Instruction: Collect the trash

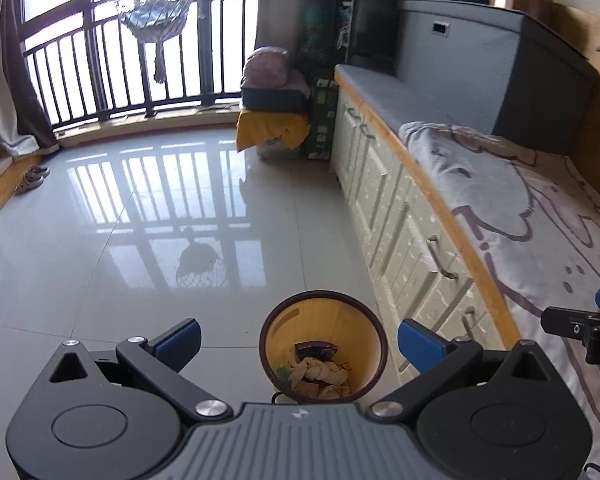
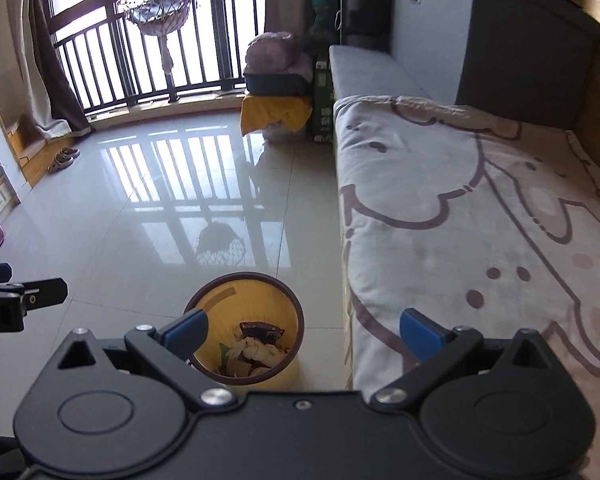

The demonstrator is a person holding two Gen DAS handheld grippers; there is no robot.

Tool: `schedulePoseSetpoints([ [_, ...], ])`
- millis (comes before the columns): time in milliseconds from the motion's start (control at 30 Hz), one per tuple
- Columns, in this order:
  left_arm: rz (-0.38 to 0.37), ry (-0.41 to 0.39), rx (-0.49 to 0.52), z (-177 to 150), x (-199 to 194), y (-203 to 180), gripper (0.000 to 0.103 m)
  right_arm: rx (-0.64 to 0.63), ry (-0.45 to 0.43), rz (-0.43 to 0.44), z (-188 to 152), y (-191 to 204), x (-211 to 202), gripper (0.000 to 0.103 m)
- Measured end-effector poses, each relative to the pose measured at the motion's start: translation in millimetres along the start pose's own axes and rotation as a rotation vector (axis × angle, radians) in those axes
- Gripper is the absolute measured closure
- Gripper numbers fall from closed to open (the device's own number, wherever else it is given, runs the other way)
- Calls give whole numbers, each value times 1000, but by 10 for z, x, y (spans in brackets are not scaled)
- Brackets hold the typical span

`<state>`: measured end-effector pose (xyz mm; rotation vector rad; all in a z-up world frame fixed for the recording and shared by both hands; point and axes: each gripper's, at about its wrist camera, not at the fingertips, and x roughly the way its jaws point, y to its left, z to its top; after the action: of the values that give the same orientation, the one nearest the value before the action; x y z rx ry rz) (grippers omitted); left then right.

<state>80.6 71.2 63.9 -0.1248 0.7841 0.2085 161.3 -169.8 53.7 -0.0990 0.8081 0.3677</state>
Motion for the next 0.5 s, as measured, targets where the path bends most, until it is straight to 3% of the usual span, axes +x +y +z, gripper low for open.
schedulePoseSetpoints([
  [300,-2,-91,62,-261,-229,-222,0,21,-68,-28,-335,-90,-337,0],
  [500,10,-109,112,-471,-244,-285,0,38,-116,-57,-565,-122,-402,0],
])
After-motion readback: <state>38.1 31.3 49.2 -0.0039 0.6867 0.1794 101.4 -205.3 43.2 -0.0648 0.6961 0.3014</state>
